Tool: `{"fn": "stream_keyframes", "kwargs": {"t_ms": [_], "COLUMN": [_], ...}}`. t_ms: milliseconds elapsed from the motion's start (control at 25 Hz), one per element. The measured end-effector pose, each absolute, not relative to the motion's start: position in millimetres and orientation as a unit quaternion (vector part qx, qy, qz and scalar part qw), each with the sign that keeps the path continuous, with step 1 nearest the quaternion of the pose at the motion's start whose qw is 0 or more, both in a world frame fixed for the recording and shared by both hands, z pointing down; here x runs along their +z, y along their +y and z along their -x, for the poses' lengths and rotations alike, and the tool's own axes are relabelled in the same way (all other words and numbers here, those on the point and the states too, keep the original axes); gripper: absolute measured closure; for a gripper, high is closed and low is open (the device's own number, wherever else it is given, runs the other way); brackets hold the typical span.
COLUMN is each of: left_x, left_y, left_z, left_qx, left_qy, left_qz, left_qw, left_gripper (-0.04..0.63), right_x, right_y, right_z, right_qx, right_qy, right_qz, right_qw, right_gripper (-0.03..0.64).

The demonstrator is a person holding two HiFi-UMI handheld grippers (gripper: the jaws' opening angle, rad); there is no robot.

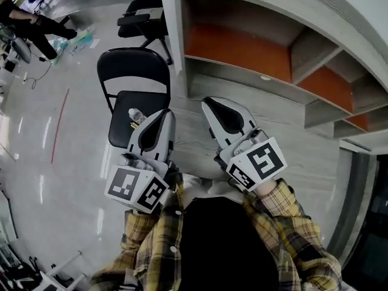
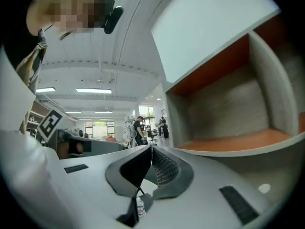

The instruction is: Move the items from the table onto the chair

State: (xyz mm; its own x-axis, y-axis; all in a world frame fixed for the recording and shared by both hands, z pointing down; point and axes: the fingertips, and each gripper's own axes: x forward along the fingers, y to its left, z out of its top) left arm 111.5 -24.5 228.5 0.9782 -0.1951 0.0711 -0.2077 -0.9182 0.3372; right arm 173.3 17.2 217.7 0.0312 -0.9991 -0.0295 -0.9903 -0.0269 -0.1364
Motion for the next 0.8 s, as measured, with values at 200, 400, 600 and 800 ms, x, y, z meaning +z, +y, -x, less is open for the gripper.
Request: {"fn": "stream_keyframes", "kwargs": {"t_ms": [200,400,600,800], "left_x": [224,227,239,241], "left_y": [20,59,84,92], "left_z": [-169,-205,-221,-227], "left_qx": [0.024,0.036,0.056,0.055], "left_qy": [-0.021,0.041,0.08,0.121], "left_qz": [-0.984,-0.983,-0.98,-0.973], "left_qw": [0.173,0.172,0.175,0.188], "left_gripper": [0.592,0.592,0.592,0.592], "right_x": [212,234,251,256], "right_y": [90,157,193,195], "right_z": [-208,-232,-248,-248], "right_qx": [-0.023,-0.049,-0.073,-0.075], "right_qy": [0.648,0.587,0.55,0.545], "right_qz": [0.76,0.808,0.831,0.835], "right_qw": [0.032,0.024,0.037,0.032], "right_gripper": [0.598,0.598,0.598,0.598]}}
